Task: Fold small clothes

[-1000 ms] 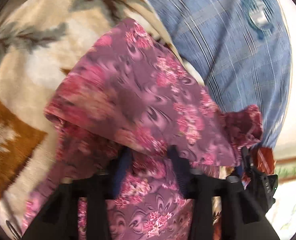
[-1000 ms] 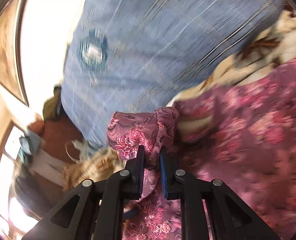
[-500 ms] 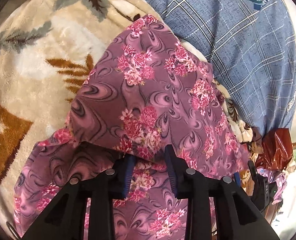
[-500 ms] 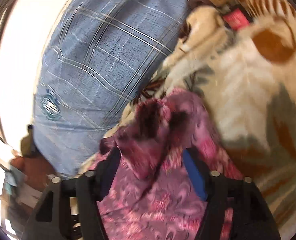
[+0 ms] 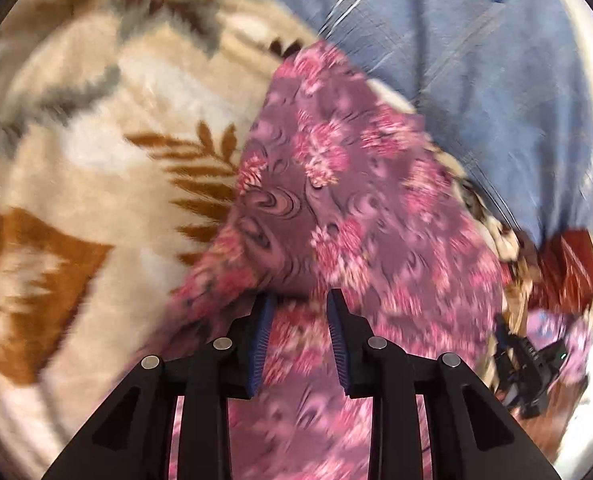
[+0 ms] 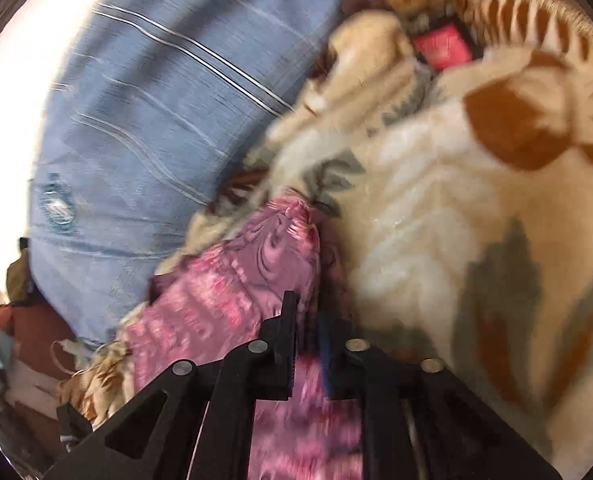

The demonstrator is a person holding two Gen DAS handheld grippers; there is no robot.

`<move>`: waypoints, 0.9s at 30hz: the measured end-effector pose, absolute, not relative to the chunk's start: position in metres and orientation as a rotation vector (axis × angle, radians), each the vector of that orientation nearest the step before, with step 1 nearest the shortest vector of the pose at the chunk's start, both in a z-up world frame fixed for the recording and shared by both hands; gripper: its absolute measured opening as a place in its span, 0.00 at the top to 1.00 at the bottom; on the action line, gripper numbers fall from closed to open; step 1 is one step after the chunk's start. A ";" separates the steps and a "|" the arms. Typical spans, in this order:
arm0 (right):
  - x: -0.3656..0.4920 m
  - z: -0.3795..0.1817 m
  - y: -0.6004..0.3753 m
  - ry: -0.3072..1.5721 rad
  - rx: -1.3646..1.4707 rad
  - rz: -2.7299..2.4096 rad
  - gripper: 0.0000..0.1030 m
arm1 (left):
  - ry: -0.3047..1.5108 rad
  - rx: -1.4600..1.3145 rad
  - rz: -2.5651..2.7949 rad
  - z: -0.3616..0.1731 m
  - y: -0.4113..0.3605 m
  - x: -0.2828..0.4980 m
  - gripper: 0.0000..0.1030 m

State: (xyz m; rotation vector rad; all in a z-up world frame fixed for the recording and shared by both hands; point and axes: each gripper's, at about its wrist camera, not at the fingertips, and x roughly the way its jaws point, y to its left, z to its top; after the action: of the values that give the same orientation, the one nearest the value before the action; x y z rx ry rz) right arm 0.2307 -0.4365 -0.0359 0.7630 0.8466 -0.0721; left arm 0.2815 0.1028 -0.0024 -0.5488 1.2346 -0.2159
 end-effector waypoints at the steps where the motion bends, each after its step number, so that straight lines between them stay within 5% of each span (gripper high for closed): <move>1: 0.222 -0.029 -0.435 0.845 0.733 -0.057 0.86 | 1.212 -0.513 -0.229 0.008 0.110 0.270 0.70; 5: 0.168 -0.019 -0.431 0.900 0.673 0.002 0.76 | 1.196 -0.362 -0.212 0.032 0.134 0.222 0.49; 15: 0.044 -0.051 -0.400 1.168 0.665 0.101 0.63 | 1.370 -0.337 -0.259 -0.003 0.162 0.131 0.49; 24: 0.019 -0.061 -0.365 1.278 0.501 0.248 0.62 | 1.410 -0.278 -0.312 -0.026 0.139 0.114 0.41; 26: 0.016 -0.061 -0.359 1.275 0.407 0.228 0.73 | 1.422 -0.291 -0.296 -0.034 0.138 0.114 0.53; 27: 0.016 -0.060 -0.357 1.270 0.366 0.217 0.94 | 1.417 -0.296 -0.270 -0.036 0.141 0.114 0.62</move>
State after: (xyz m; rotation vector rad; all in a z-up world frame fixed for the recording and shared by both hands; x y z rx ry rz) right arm 0.0158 -0.3573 -0.0596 0.3659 1.2699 0.2170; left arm 0.1139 0.1406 -0.0355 -0.2964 1.4169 -0.2702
